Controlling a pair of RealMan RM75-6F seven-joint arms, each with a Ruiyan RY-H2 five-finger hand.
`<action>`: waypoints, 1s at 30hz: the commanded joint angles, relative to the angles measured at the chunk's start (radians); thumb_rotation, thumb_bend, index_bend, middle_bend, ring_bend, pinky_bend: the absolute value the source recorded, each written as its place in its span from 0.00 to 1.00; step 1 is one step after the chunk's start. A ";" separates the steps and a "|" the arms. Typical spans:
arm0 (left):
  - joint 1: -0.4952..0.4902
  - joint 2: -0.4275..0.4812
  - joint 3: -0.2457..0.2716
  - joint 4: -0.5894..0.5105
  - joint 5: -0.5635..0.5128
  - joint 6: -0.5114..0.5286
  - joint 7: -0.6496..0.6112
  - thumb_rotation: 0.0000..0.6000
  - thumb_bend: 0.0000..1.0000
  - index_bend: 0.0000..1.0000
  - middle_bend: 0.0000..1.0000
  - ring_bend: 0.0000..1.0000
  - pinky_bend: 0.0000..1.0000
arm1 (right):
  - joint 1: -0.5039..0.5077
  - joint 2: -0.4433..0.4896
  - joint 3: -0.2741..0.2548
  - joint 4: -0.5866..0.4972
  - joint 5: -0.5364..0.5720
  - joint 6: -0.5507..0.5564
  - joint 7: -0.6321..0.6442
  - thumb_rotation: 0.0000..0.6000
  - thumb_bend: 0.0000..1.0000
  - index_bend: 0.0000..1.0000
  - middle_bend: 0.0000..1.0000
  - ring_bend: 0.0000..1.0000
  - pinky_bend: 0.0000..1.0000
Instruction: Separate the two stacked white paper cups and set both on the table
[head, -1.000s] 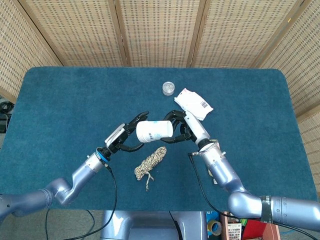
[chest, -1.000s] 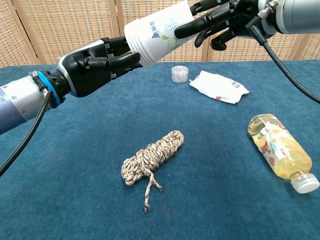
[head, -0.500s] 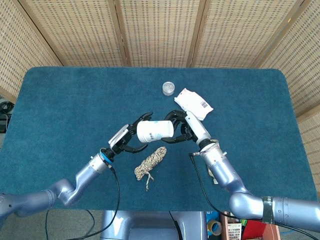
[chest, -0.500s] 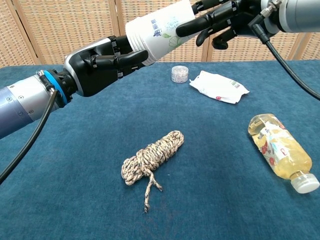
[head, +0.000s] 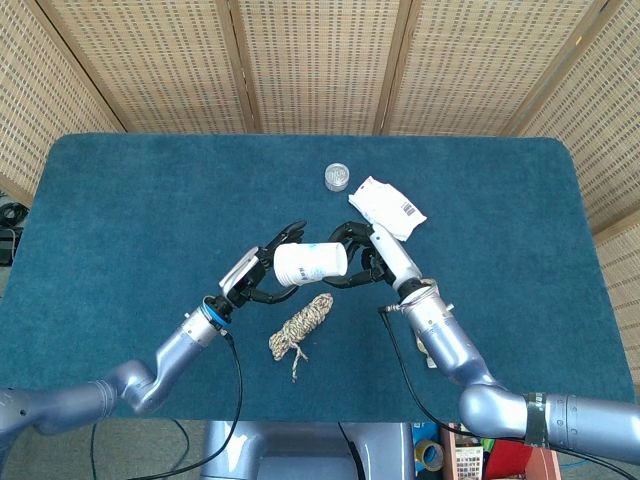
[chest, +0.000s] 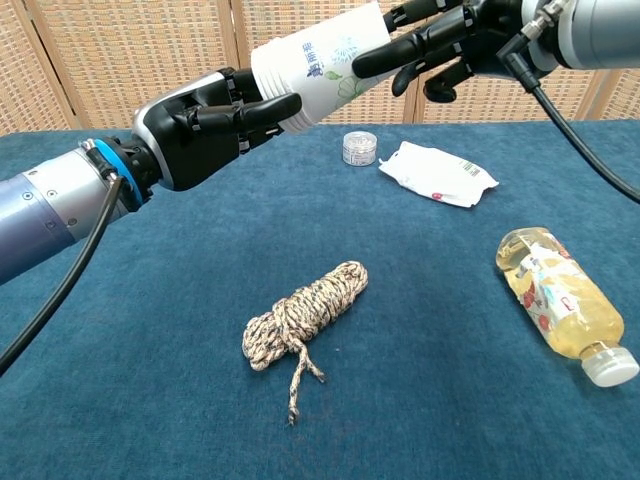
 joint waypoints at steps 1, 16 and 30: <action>0.001 -0.003 -0.003 -0.001 -0.004 -0.001 0.005 1.00 0.36 0.66 0.00 0.00 0.00 | 0.000 0.000 0.000 0.000 0.000 0.000 0.000 1.00 0.30 0.78 0.68 0.58 0.83; 0.018 -0.017 -0.027 -0.004 -0.032 0.000 0.038 1.00 0.35 0.71 0.00 0.00 0.00 | -0.006 0.008 -0.003 -0.009 -0.011 0.002 0.005 1.00 0.30 0.78 0.68 0.58 0.83; 0.038 0.001 -0.015 -0.012 -0.019 0.005 0.050 1.00 0.35 0.73 0.00 0.00 0.00 | -0.024 0.029 -0.001 -0.030 -0.024 0.018 0.014 1.00 0.30 0.78 0.68 0.58 0.83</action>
